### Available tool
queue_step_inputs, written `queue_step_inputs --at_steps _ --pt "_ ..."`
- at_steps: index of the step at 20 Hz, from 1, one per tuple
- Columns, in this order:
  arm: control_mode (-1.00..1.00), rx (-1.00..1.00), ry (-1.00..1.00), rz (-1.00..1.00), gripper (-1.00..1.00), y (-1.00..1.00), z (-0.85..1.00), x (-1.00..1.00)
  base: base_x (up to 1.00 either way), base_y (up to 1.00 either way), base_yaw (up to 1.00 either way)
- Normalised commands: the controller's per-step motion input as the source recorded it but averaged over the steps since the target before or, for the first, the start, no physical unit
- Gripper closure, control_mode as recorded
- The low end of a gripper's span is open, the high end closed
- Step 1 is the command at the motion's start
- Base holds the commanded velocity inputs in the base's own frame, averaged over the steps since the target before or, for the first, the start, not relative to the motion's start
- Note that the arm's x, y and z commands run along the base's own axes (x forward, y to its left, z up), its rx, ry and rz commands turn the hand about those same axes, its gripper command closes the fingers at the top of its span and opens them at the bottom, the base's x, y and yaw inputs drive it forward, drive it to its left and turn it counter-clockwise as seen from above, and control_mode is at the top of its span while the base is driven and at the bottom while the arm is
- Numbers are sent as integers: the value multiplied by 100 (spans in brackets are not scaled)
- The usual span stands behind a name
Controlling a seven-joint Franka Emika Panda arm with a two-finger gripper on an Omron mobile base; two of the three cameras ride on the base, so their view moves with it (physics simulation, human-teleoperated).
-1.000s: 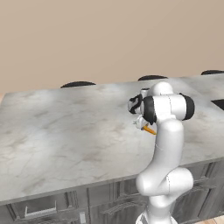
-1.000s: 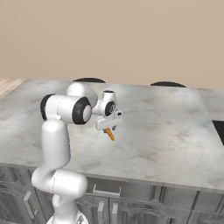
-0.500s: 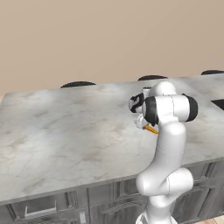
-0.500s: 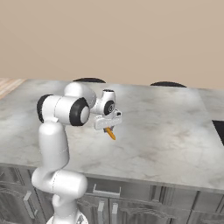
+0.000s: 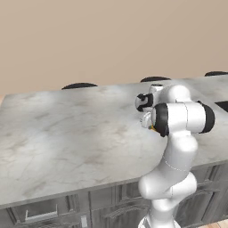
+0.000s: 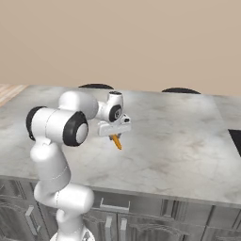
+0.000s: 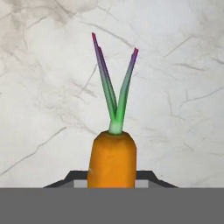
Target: Place the two vegetables and bowl onto the tray for setting up a vegetable dip station.
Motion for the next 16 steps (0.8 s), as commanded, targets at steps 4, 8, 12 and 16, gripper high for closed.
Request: queue_step_inputs --at_steps 4,8,12,16 --pt "-100 0 -7 -18 100 4 37 -50 0 0 0" --pt "-100 0 -1 -20 100 10 33 -47 0 0 0" --pt "-100 0 0 -17 100 8 32 -48 0 0 0" --pt "-100 -12 0 -2 100 10 31 -48 0 0 0"
